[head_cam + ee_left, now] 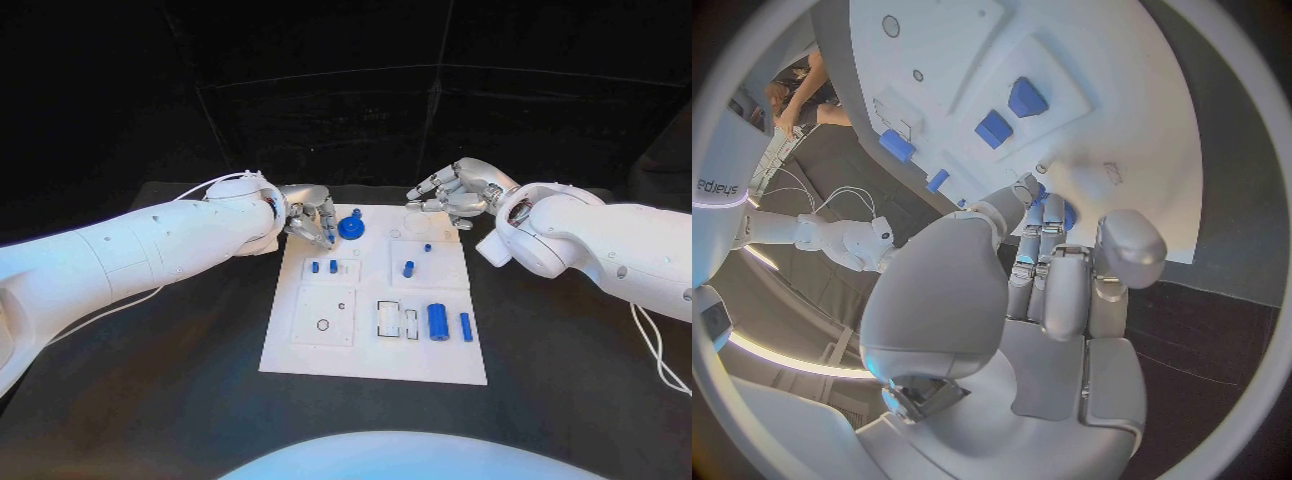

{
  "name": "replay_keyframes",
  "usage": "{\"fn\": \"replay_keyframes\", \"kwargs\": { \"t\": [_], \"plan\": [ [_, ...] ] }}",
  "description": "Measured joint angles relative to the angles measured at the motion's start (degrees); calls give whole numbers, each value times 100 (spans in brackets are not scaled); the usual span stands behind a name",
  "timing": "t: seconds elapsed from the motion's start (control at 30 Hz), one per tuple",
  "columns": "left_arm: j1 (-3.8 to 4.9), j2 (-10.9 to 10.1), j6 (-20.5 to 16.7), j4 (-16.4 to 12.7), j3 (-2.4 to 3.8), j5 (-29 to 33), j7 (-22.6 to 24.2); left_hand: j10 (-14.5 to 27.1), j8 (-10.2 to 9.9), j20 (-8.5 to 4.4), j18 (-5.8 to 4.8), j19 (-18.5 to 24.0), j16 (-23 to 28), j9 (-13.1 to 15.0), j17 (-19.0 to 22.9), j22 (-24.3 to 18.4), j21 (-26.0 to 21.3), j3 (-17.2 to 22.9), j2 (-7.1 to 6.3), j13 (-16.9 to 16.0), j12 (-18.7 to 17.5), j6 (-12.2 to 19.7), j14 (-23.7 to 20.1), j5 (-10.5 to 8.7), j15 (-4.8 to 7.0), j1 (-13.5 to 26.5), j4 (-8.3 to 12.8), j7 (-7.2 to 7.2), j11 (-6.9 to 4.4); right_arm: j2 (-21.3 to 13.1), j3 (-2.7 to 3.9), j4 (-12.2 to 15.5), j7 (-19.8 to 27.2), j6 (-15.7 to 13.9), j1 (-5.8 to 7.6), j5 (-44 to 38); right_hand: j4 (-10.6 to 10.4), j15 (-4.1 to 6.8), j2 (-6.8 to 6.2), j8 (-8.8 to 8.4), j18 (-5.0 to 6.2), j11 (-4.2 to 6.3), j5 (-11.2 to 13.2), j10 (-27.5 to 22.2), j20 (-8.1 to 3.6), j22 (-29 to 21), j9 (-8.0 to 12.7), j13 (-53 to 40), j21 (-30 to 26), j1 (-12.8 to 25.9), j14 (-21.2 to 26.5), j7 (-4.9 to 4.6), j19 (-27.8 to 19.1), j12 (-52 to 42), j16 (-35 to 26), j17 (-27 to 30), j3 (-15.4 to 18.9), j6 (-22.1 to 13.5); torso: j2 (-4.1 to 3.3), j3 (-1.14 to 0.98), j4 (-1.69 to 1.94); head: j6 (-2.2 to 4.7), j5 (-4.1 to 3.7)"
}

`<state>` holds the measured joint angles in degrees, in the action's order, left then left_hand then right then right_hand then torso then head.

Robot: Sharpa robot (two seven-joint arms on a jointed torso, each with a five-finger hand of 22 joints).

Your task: Assemble the parts on the task board

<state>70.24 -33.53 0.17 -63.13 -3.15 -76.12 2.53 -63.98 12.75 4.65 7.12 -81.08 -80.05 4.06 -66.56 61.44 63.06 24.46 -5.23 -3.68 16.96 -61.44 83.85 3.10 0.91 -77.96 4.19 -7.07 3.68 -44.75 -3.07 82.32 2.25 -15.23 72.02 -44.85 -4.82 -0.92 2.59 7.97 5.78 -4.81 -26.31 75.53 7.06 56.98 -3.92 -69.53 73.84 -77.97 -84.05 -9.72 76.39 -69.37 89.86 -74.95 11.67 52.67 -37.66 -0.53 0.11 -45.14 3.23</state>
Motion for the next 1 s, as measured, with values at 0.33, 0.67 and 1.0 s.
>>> {"fn": "replay_keyframes", "kwargs": {
  "t": [0.33, 0.67, 1.0],
  "plan": [
    [-60, 7, 126, 43, 0, 0, -24, -21, -30, 0, 0, 0, 0, 0, 19, -10, 0, 0, -26, 0, -28, 0, 0, 0, 0, 26, 0, 0, -21, -2, 0, 4, 0, -1, 0, 0, 0, 0, 0, 0, 0, 0, 0, 0, 0, 0, 0, 0, 0, 0, 0, 0, 0, 0, 0, 1, 0, 0, 1, -1, 0, -22, -11],
    [-68, 27, 192, 70, -1, 0, -32, -20, -31, 1, 0, 1, 0, 0, 29, -19, 0, 0, -26, -1, -28, 1, 0, 0, 0, 26, 0, 0, -20, -3, 0, 4, 0, -1, 0, 0, 0, 0, 0, 0, 0, 0, 0, 0, 0, 0, 0, 0, 0, 0, 0, 0, 0, 0, 0, 2, 0, 0, 1, 0, 0, -30, -5],
    [-82, 62, 240, 94, 2, 3, -38, -20, -32, 1, 0, 1, 0, -2, 29, -19, -1, 10, -26, -1, -28, 2, 0, 0, 0, 26, 11, 1, -20, 0, 0, 3, 0, 0, 0, 0, 0, 0, 0, 0, 0, 0, 0, 0, 0, 0, 0, 0, 0, 0, 0, 0, 0, 0, 0, 2, 0, 0, 1, 1, 3, -37, -13]
  ]
}}
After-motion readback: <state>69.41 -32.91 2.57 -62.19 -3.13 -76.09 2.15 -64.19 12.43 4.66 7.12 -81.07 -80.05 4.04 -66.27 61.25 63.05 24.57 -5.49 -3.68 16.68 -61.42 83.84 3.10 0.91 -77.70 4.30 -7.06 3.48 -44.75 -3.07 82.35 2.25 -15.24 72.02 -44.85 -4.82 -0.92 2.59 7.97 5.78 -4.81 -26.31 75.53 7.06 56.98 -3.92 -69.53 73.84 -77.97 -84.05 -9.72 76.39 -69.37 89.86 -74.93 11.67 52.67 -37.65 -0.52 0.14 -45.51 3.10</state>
